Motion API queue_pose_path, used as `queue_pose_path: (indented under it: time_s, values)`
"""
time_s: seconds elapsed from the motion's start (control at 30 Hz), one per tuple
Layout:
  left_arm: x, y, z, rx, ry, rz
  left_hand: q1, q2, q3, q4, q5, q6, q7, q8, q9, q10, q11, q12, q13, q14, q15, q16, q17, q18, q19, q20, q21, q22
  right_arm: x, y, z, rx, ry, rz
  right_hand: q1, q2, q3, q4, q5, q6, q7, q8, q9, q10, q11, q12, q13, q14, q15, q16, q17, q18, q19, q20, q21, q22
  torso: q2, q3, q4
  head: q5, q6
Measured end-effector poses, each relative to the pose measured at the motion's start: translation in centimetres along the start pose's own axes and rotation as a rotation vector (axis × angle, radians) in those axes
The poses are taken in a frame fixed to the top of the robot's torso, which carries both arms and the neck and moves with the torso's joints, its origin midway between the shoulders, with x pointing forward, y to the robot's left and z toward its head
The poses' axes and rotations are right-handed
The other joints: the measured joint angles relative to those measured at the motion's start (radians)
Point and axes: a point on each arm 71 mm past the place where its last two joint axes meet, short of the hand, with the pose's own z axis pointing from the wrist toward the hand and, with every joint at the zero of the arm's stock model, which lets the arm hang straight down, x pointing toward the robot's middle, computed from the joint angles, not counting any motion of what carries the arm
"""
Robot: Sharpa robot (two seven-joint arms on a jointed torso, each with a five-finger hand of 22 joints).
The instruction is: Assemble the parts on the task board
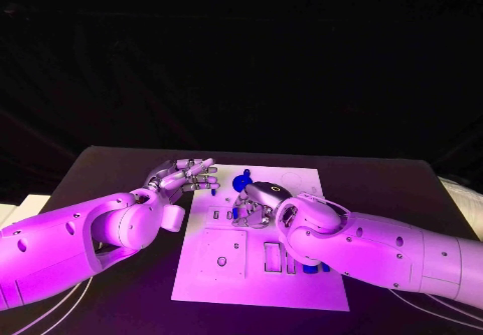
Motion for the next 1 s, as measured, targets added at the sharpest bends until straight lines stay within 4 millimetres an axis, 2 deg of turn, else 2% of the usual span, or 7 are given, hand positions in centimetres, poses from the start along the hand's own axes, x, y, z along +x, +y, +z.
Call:
queue_pose_path:
  time_s: [0.13, 0.23, 0.37, 0.43, 0.5, 0.67, 1.0]
  values:
    - [-0.1, 0.0, 0.1, -0.004, -0.002, 0.006, -0.007, 0.007, -0.003, -0.011, 0.000, 0.003, -0.003, -0.003, 0.000, 0.013, -0.012, 0.000, 0.001, 0.051, -0.011, 0.026, 0.030, 0.000, 0.048, -0.014, 0.019, 0.011, -0.4, 0.0, -0.8, -0.021, -0.050, 0.028, -0.009, -0.009, -0.044, 0.019, 0.011, -0.014, 0.003, 0.000, -0.001, 0.009, 0.001, 0.020, 0.016, 0.000, 0.000, 0.000, 0.000, 0.000, 0.000, 0.000, 0.000, 0.000, 0.000, 0.0006, 0.0001, 0.000, 0.001]
    - [-0.3, 0.1, 0.1, -0.011, -0.005, 0.029, -0.027, 0.006, -0.010, -0.012, 0.000, 0.038, -0.033, 0.004, 0.006, 0.119, -0.049, 0.044, 0.028, 0.231, -0.063, 0.179, 0.130, 0.000, 0.196, -0.061, 0.124, 0.069, -1.2, 0.0, -1.5, -0.054, -0.094, 0.057, -0.014, -0.014, -0.088, 0.044, 0.011, -0.029, 0.007, -0.006, -0.004, 0.009, 0.001, 0.029, 0.020, -0.001, 0.006, 0.000, 0.000, 0.000, 0.000, 0.000, 0.000, 0.000, -0.001, 0.0014, 0.0000, 0.002, 0.001]
    - [-0.5, 0.2, 0.2, -0.043, -0.003, 0.090, -0.047, -0.012, -0.006, -0.009, 0.000, 0.099, -0.080, 0.032, 0.018, 0.257, -0.105, 0.159, 0.108, 0.303, -0.122, 0.908, 0.833, -0.041, 0.355, -0.130, 0.585, 0.525, -3.2, -0.6, -2.8, -0.115, -0.140, 0.099, -0.003, 0.010, -0.110, 0.060, 0.011, -0.037, 0.009, -0.006, -0.006, 0.013, 0.005, 0.042, 0.030, 0.000, 0.007, 0.000, 0.000, 0.000, 0.004, 0.004, 0.000, 0.000, -0.004, 0.0029, -0.0011, 0.005, 0.004]
    - [-0.6, 0.2, 0.4, -0.076, 0.000, 0.139, -0.076, -0.004, 0.006, 0.004, 0.000, 0.119, -0.090, 0.046, 0.025, 0.270, -0.118, 0.258, 0.198, 0.303, -0.144, 1.164, 0.996, -0.070, 0.366, -0.142, 0.784, 0.744, -4.8, -1.3, -3.6, -0.140, -0.161, 0.126, 0.015, 0.028, -0.113, 0.058, 0.017, -0.037, 0.009, -0.006, -0.006, 0.013, 0.005, 0.046, 0.032, 0.000, 0.007, 0.000, 0.000, 0.000, 0.004, 0.004, 0.000, 0.001, -0.006, 0.0043, -0.0023, 0.008, 0.004]
    - [-0.6, 0.1, 0.7, -0.107, 0.006, 0.190, -0.120, -0.012, -0.012, 0.026, 0.000, 0.140, -0.104, 0.063, 0.034, 0.281, -0.132, 0.362, 0.286, 0.302, -0.149, 1.288, 1.025, -0.085, 0.364, -0.147, 0.910, 0.890, -6.2, -2.1, -4.2, -0.151, -0.176, 0.154, 0.035, 0.047, -0.112, 0.049, 0.024, -0.037, 0.009, -0.006, -0.008, 0.013, 0.005, 0.046, 0.032, 0.000, 0.007, 0.000, 0.000, 0.000, 0.004, 0.004, 0.000, 0.001, -0.009, 0.0061, -0.0036, 0.010, 0.004]
    - [0.0, -0.8, 1.8, -0.215, 0.063, 0.399, -0.170, -0.007, -0.088, 0.080, 0.002, 0.143, -0.119, 0.114, 0.086, 0.246, -0.139, 0.821, 0.749, 0.300, -0.154, 1.367, 1.031, -0.087, 0.366, -0.156, 1.072, 1.082, -10.4, -5.0, -5.9, -0.121, -0.221, 0.250, 0.082, 0.073, -0.101, 0.032, 0.025, -0.037, 0.009, -0.006, -0.008, 0.013, 0.005, 0.046, 0.030, 0.000, 0.007, 0.000, 0.000, 0.000, 0.004, 0.004, 0.000, 0.001, -0.020, 0.0099, -0.0085, 0.015, 0.001]
    - [2.2, -1.6, 3.9, -0.449, 0.201, 0.844, -0.227, 0.036, -0.161, 0.165, -0.010, 0.117, -0.121, 0.183, 0.147, 0.222, -0.144, 0.959, 0.901, 0.300, -0.154, 1.367, 1.031, -0.095, 0.366, -0.156, 1.080, 1.097, -13.5, -8.9, -7.7, -0.029, -0.254, 0.385, 0.093, 0.084, -0.097, 0.029, 0.025, -0.037, 0.009, -0.006, -0.008, 0.013, 0.005, 0.048, 0.030, 0.000, 0.007, -0.008, 0.000, 0.000, 0.004, 0.004, 0.000, 0.001, -0.041, 0.0189, -0.0198, 0.029, -0.010]
